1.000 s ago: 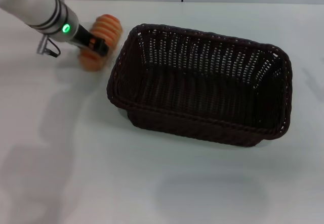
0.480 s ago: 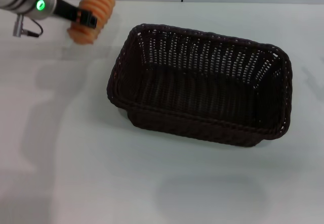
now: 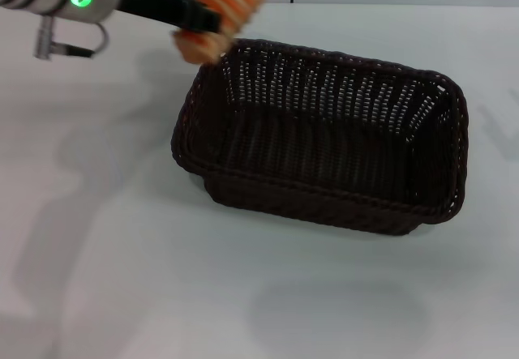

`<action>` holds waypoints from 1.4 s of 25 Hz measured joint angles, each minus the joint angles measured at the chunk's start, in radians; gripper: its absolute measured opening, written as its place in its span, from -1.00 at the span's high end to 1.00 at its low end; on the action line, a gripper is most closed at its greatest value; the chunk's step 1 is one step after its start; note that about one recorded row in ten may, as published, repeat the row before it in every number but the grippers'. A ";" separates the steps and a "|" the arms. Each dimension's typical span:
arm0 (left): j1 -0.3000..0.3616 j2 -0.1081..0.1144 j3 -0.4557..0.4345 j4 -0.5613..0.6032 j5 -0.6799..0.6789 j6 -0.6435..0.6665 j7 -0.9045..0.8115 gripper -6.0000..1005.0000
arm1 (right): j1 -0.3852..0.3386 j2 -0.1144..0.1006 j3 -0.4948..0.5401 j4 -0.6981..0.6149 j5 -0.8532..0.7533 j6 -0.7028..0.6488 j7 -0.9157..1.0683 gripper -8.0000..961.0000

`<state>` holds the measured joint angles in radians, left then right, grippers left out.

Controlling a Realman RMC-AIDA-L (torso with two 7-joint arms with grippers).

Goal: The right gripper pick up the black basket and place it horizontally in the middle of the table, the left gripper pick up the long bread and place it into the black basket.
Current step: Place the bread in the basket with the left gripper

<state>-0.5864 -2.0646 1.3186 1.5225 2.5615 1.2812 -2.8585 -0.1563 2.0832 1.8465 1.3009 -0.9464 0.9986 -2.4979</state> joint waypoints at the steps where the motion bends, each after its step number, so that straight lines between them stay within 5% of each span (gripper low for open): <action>1: 0.027 -0.001 0.054 0.047 -0.059 0.003 -0.008 0.19 | 0.000 0.000 -0.002 0.001 0.000 0.000 -0.004 -0.23; 8: 0.030 -0.004 0.212 -0.001 -0.199 -0.064 -0.013 0.29 | 0.000 0.001 -0.016 0.011 0.000 0.000 -0.015 -0.23; 20: 0.051 -0.003 0.245 -0.028 -0.253 -0.084 0.003 0.47 | -0.005 0.002 -0.032 0.032 0.000 0.002 -0.022 -0.23; 32: 0.067 -0.002 0.242 -0.024 -0.269 -0.091 0.004 0.03 | -0.016 0.002 -0.041 0.048 0.001 0.002 -0.023 -0.23; 35: 0.069 -0.002 0.241 -0.027 -0.269 -0.093 0.004 -0.24 | -0.017 0.001 -0.041 0.049 0.001 0.002 -0.023 -0.23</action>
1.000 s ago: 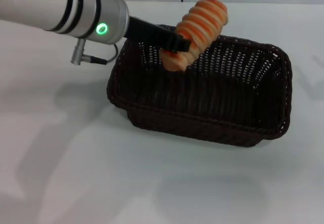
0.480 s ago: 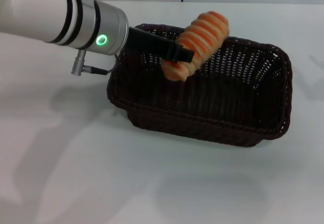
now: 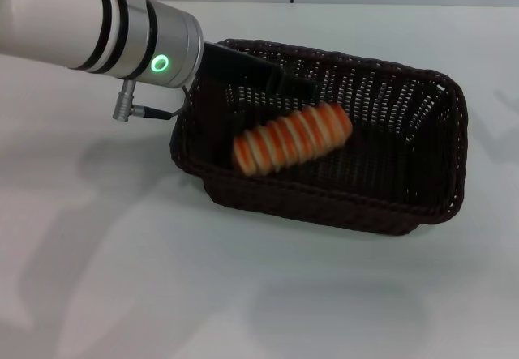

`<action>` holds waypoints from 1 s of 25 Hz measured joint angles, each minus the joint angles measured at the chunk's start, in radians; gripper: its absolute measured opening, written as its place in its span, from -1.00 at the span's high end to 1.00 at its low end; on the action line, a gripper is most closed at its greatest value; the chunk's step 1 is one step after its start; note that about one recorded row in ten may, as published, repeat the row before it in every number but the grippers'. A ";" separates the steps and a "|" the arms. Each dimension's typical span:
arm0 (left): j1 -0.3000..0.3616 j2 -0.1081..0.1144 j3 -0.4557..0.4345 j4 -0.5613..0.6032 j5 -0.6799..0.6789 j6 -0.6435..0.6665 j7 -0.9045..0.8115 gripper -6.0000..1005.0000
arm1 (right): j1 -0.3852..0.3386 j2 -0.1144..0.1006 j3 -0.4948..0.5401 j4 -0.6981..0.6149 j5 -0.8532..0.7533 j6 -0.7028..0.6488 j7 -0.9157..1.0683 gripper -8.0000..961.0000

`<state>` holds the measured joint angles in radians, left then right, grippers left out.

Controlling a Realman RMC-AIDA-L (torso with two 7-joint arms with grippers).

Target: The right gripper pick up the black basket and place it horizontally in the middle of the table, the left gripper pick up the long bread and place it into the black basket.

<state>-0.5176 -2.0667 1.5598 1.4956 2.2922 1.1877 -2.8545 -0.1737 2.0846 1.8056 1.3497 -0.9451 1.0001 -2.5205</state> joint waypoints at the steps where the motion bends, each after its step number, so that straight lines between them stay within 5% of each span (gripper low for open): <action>1: 0.001 0.000 0.000 -0.001 0.000 -0.001 0.001 -0.33 | 0.000 0.000 0.000 0.000 0.000 0.000 0.000 -0.23; 6: 0.054 0.004 -0.035 0.089 0.011 -0.038 0.054 -0.61 | 0.004 0.000 0.005 0.000 0.006 0.000 0.002 -0.23; 11: 0.205 0.003 -0.097 0.323 0.019 -0.176 0.145 -0.65 | 0.013 0.000 0.008 0.000 0.014 0.000 0.007 -0.23; 12: 0.308 0.003 -0.084 0.423 0.017 -0.302 0.210 -0.65 | 0.016 0.000 0.008 0.000 0.019 0.000 0.008 -0.23; 14: 0.346 0.003 -0.074 0.448 0.018 -0.344 0.233 -0.65 | 0.016 0.000 0.009 0.000 0.022 -0.001 0.011 -0.23; 16: 0.444 0.002 -0.035 0.501 0.018 -0.466 0.288 -0.65 | 0.016 0.000 0.009 0.005 0.031 -0.005 0.028 -0.23; 17: 0.545 0.003 0.011 0.538 0.019 -0.602 0.331 -0.65 | 0.013 -0.001 0.013 0.019 0.035 -0.021 0.072 -0.23; 23: 0.715 0.004 0.093 0.558 0.016 -0.851 0.359 -0.65 | -0.028 -0.003 0.034 0.123 -0.015 -0.087 0.289 -0.23; 24: 0.818 0.005 0.136 0.561 0.017 -0.994 0.361 -0.65 | -0.042 0.000 0.029 0.143 -0.017 -0.093 0.295 -0.23; 25: 0.836 0.006 0.141 0.561 0.018 -1.015 0.361 -0.65 | -0.042 0.000 0.029 0.143 -0.017 -0.093 0.295 -0.23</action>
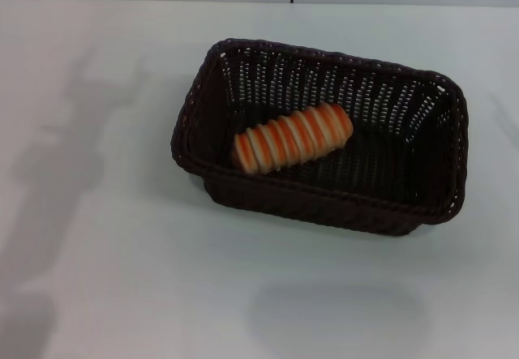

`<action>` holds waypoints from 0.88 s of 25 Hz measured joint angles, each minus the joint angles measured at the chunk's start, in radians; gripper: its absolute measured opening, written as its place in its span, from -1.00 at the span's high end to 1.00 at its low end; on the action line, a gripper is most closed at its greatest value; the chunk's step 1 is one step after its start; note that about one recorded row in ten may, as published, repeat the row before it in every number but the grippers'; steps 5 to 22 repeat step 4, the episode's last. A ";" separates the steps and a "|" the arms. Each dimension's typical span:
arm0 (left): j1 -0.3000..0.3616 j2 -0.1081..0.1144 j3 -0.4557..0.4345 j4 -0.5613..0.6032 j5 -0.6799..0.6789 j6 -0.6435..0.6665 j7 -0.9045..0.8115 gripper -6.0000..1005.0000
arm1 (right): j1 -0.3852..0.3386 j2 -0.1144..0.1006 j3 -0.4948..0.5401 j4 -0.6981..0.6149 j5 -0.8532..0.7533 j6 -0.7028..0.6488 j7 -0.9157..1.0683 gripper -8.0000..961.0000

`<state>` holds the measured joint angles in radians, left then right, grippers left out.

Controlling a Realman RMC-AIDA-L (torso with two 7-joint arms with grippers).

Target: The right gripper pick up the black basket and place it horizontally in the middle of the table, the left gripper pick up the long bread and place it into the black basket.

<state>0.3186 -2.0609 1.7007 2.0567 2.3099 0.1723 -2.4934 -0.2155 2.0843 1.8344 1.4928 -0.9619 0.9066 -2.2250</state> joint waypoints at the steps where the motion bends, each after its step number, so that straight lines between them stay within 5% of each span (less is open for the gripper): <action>1: 0.027 0.000 0.006 0.001 0.000 -0.032 0.000 -0.65 | -0.026 0.003 -0.011 0.028 0.008 -0.008 0.002 -0.23; 2: 0.099 0.001 0.013 0.001 0.000 -0.110 0.001 -0.65 | -0.036 0.004 -0.016 0.036 0.019 -0.009 -0.002 -0.23; 4: 0.120 0.001 0.014 0.001 0.001 -0.137 0.001 -0.65 | -0.042 0.004 -0.019 0.038 0.033 -0.005 -0.013 -0.23; 22: 0.120 0.001 0.014 0.001 0.001 -0.137 0.001 -0.65 | -0.042 0.004 -0.019 0.038 0.033 -0.005 -0.013 -0.23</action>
